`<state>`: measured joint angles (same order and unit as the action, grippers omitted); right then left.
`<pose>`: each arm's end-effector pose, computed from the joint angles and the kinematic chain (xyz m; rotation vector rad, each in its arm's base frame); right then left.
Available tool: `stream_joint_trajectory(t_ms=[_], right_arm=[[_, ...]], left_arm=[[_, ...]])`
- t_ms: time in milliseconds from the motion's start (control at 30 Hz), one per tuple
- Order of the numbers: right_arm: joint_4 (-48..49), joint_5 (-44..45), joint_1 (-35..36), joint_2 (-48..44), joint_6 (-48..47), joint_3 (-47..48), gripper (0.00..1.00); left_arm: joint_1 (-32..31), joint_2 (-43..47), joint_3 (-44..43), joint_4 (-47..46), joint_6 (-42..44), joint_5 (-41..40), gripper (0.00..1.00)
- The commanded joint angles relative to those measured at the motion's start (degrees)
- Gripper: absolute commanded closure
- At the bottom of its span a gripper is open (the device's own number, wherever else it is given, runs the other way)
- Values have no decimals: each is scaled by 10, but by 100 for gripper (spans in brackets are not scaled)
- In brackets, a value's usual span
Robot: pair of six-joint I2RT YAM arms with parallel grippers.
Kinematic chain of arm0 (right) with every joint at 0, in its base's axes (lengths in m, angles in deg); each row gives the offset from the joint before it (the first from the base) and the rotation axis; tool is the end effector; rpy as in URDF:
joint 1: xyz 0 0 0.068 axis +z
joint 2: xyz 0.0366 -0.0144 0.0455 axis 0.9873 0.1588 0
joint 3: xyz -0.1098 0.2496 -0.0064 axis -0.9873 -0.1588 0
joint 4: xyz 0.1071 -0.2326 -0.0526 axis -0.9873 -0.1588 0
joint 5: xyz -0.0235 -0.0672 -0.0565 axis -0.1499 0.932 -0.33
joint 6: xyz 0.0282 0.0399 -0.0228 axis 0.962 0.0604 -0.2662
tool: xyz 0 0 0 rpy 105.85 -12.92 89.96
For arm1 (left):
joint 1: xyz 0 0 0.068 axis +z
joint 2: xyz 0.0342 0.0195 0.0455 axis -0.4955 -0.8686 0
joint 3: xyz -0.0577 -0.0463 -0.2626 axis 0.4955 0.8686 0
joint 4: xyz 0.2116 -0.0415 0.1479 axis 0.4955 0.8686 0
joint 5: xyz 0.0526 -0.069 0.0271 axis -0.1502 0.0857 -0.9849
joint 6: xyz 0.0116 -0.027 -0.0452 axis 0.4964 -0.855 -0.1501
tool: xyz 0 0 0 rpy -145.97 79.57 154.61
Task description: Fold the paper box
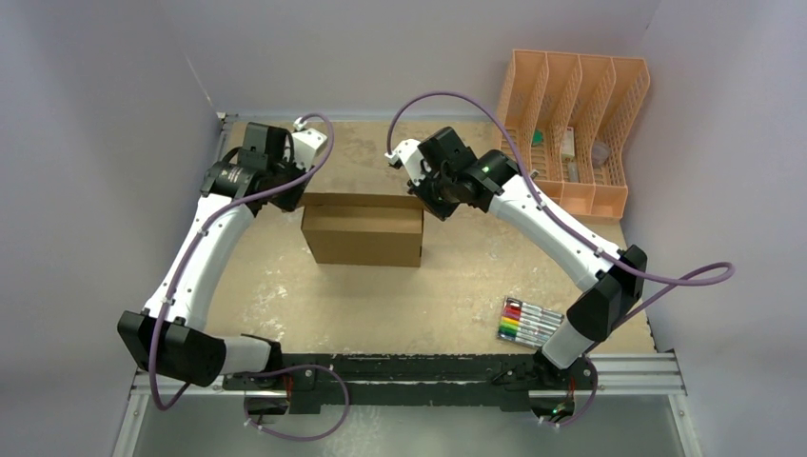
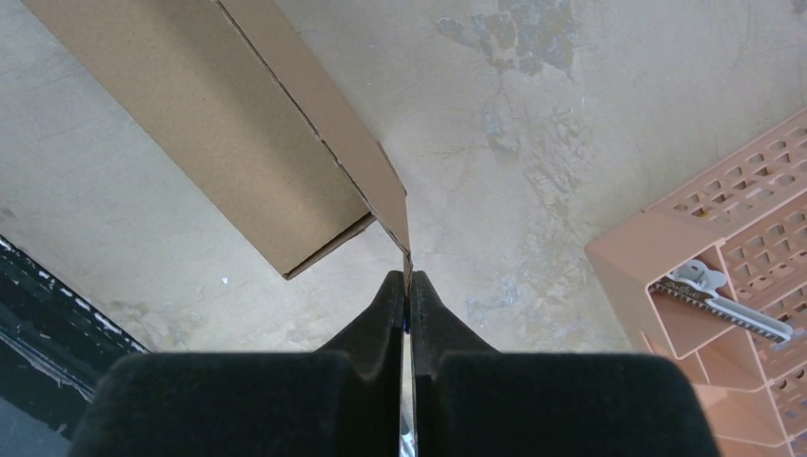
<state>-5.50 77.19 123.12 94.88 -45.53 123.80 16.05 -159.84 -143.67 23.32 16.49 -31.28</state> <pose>0.2618 0.2349 0.3697 -1.0707 2.1495 0.1719 0.2566 -0.0614 0.3713 0.6031 2.3580 0.0470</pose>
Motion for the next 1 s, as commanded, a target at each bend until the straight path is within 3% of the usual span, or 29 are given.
stream_joint_trajectory(t_ms=[0,133,300,500,967], right_arm=[[4,13,-1,8,-13,14,100],[8,13,-2,12,-12,20,100],[11,13,-1,19,5,30,100],[17,17,-1,21,21,33,100],[34,97,-1,51,78,72,100]], left_arm=[[-3,23,14,-6,5,-36,69],[-3,20,11,-2,2,-24,72],[-3,3,-20,12,-23,11,88],[-2,-23,-50,20,-90,78,100],[-3,-45,-65,-19,-340,84,100]])
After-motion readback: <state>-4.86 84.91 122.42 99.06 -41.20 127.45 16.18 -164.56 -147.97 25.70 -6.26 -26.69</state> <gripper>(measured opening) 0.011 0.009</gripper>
